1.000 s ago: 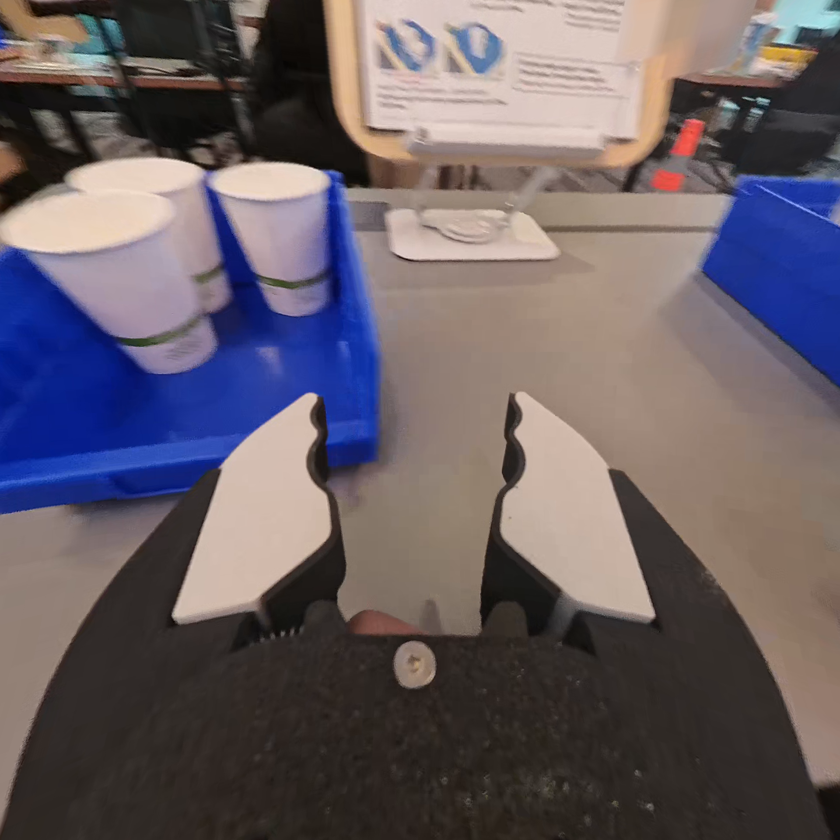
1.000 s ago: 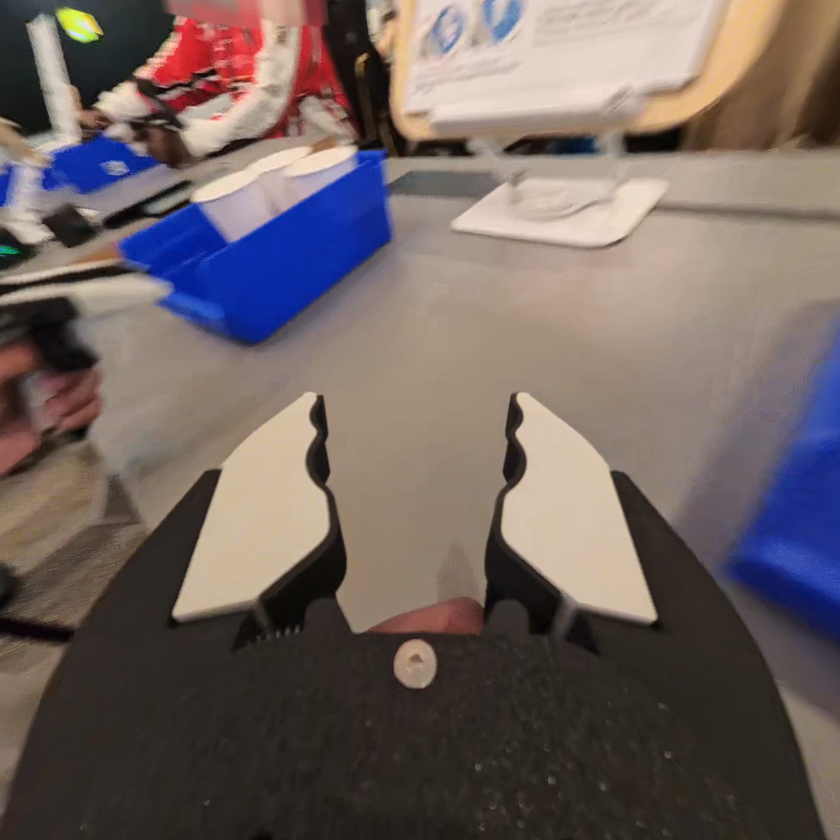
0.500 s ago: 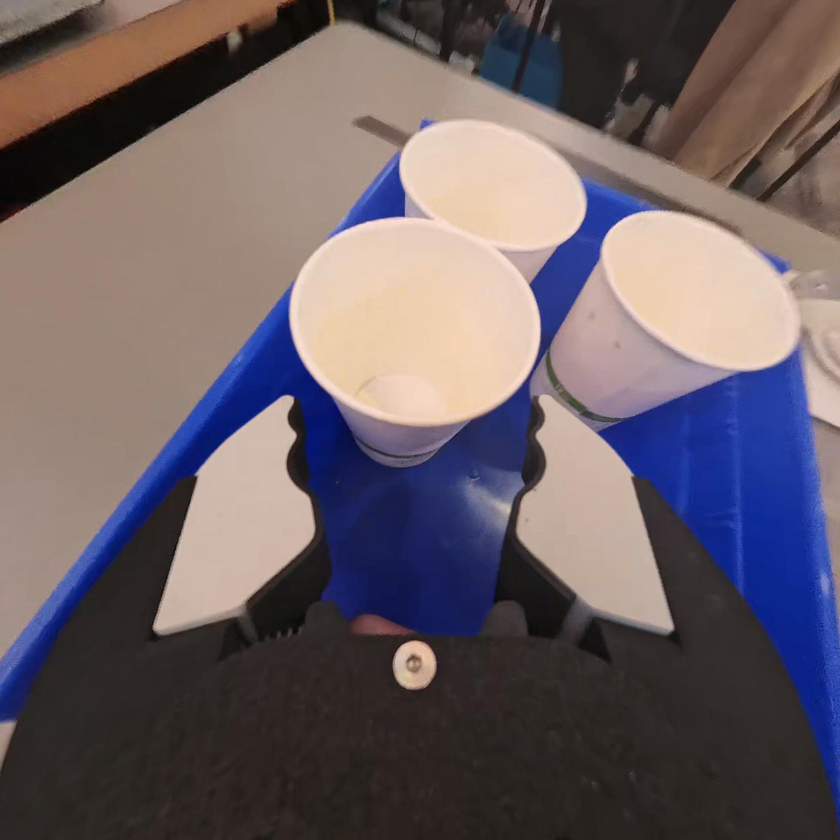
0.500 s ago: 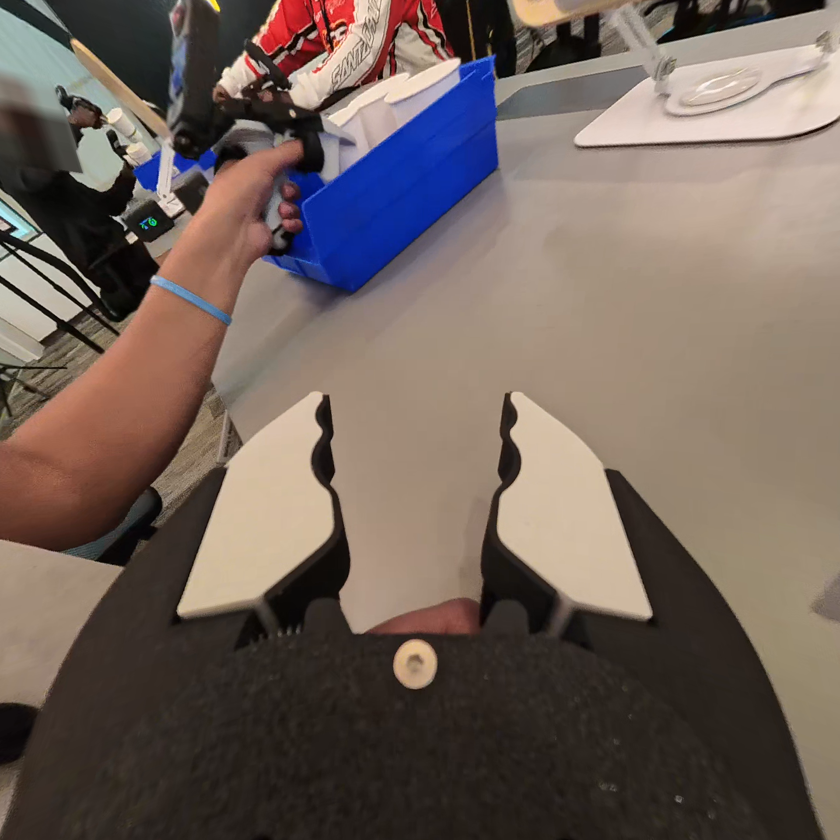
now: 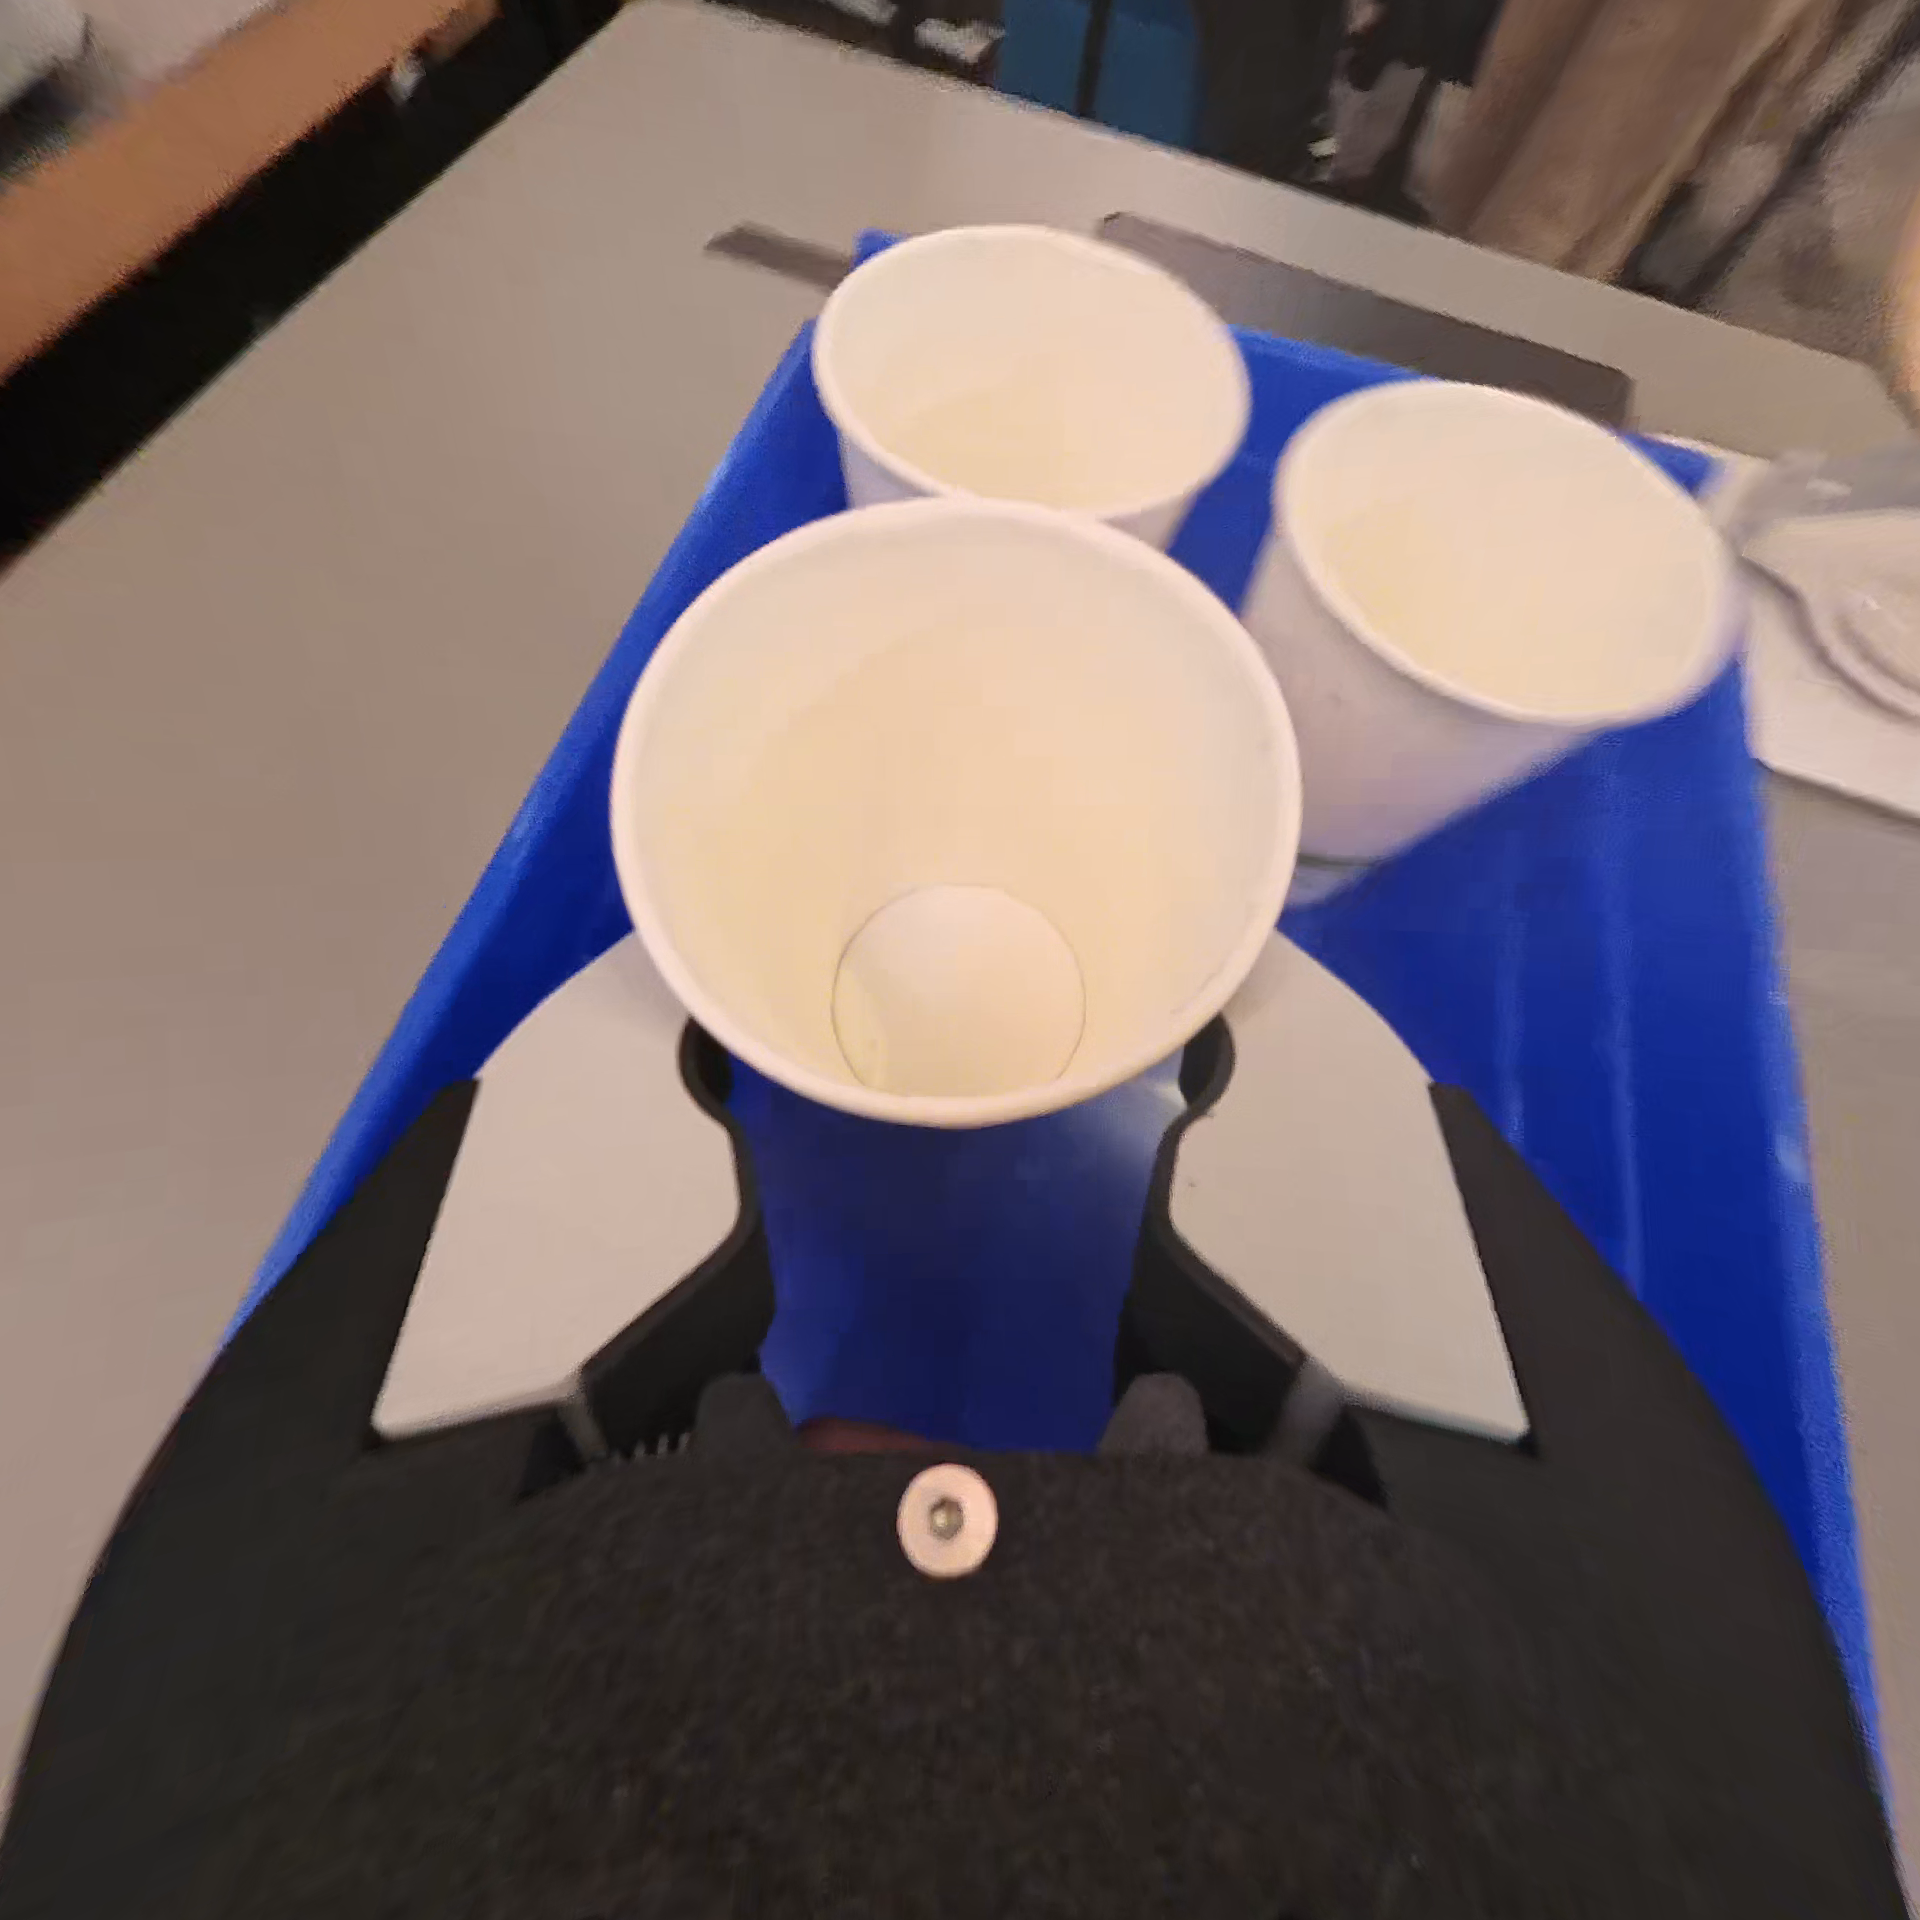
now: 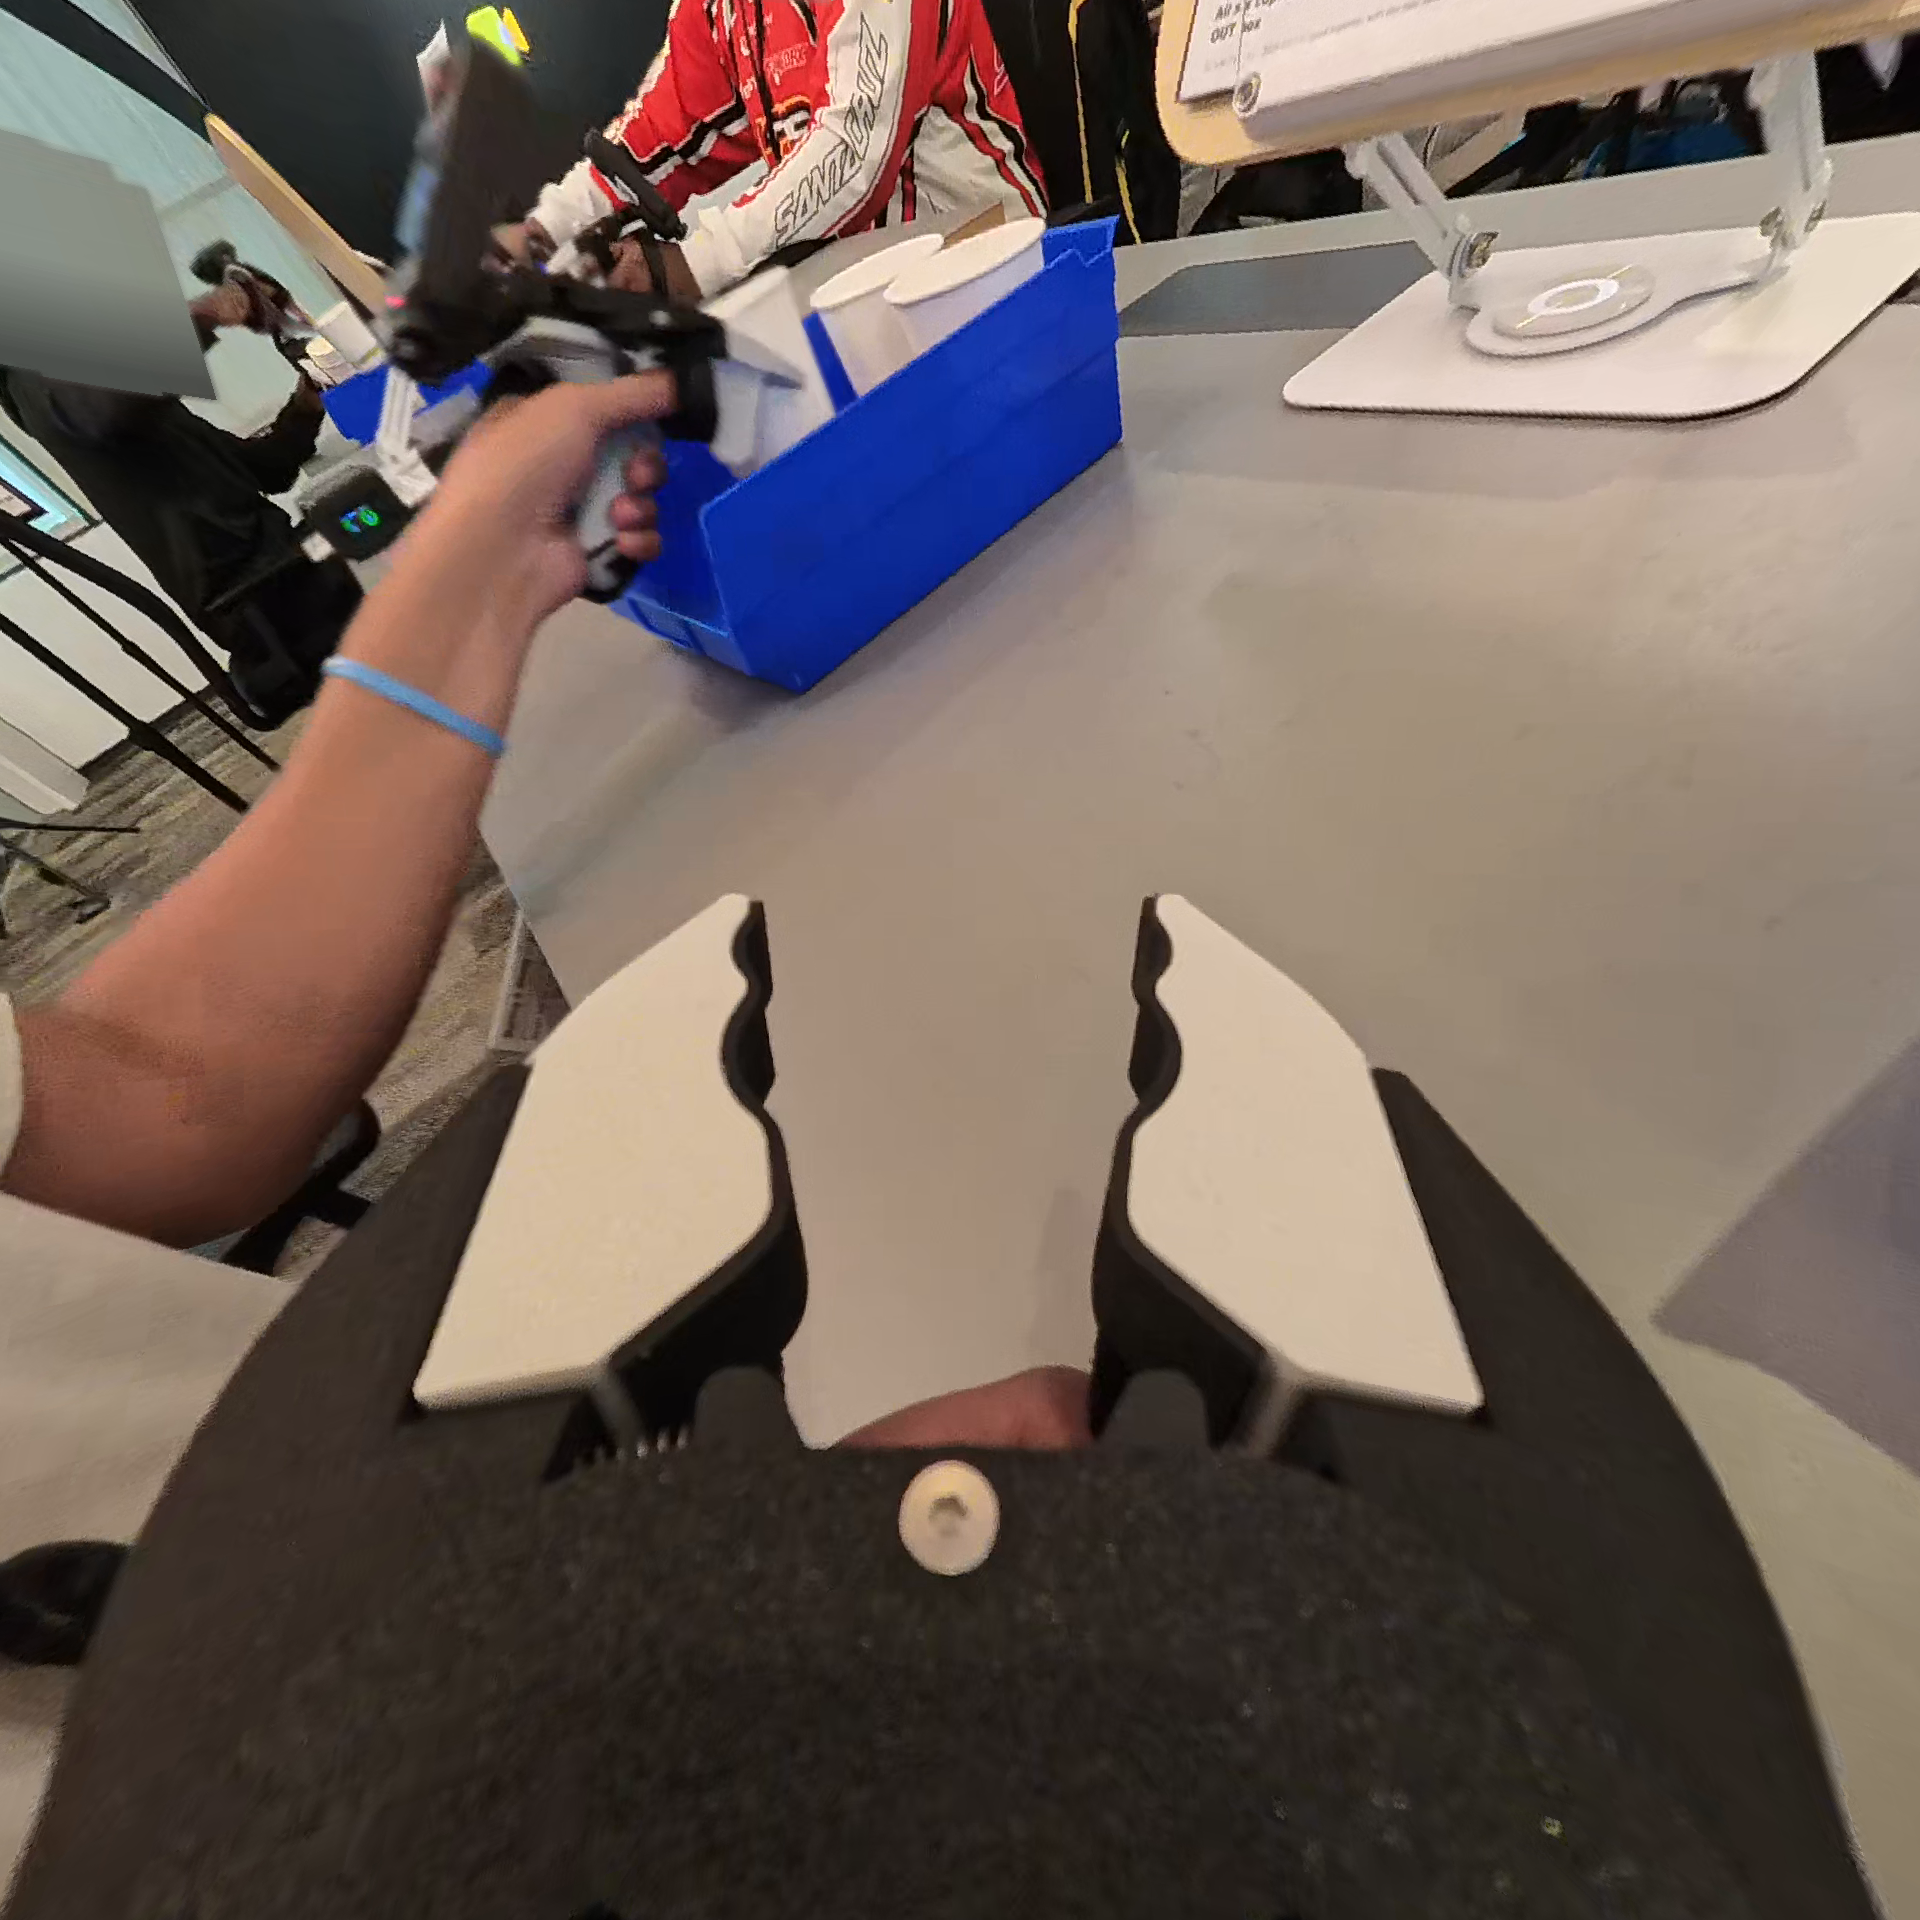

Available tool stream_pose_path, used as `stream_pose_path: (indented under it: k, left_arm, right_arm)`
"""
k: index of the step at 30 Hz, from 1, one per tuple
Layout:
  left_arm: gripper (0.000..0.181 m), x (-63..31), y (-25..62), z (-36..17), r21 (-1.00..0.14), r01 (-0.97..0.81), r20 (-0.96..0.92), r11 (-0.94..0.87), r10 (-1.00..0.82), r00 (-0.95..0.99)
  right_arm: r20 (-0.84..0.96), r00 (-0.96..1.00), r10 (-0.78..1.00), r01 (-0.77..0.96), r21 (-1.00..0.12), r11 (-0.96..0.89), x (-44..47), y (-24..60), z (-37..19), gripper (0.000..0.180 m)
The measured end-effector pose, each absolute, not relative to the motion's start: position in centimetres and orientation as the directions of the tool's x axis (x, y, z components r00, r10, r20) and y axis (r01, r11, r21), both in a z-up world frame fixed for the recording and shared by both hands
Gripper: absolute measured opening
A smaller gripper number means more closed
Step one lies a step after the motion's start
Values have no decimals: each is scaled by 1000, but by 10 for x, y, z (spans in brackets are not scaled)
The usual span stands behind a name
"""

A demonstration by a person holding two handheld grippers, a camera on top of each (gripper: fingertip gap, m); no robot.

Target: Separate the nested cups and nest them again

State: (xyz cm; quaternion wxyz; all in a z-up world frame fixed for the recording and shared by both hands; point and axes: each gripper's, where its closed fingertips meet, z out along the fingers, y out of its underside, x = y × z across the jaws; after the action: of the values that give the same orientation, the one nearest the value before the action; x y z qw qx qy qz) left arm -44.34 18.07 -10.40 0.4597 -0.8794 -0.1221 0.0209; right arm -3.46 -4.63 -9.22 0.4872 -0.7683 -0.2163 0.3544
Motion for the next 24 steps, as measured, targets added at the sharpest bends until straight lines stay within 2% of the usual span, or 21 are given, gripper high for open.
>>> stream_pose_path:
  k: [4,7,9,12,18,24]
  left_arm:
    - [85,-421,126,-56,-868,-86,-65,-489,-60,996]
    - [85,-382,84,-18,-882,-232,-77,-411,-360,930]
    - [85,-336,52,0,-880,-315,-46,-356,-595,802]
    - [86,-261,14,8,-873,-425,-27,-241,-844,535]
    - [86,-163,-19,-32,-769,-639,-73,-17,-991,114]
    - [86,-125,-28,-50,-699,-709,-59,91,-996,-70]
  right_arm:
    - [-255,685,682,44,-920,-388,-14,-43,-90,67]
    - [-210,621,755,119,-927,-355,-10,-40,-79,69]
    - [-153,508,848,195,-938,-286,-23,-42,-63,75]
    - [-1,323,946,322,-940,-111,-48,-44,-35,85]
    - [105,129,986,453,-891,35,-90,-27,-8,90]
    - [153,42,987,592,-800,99,-104,-27,-29,95]
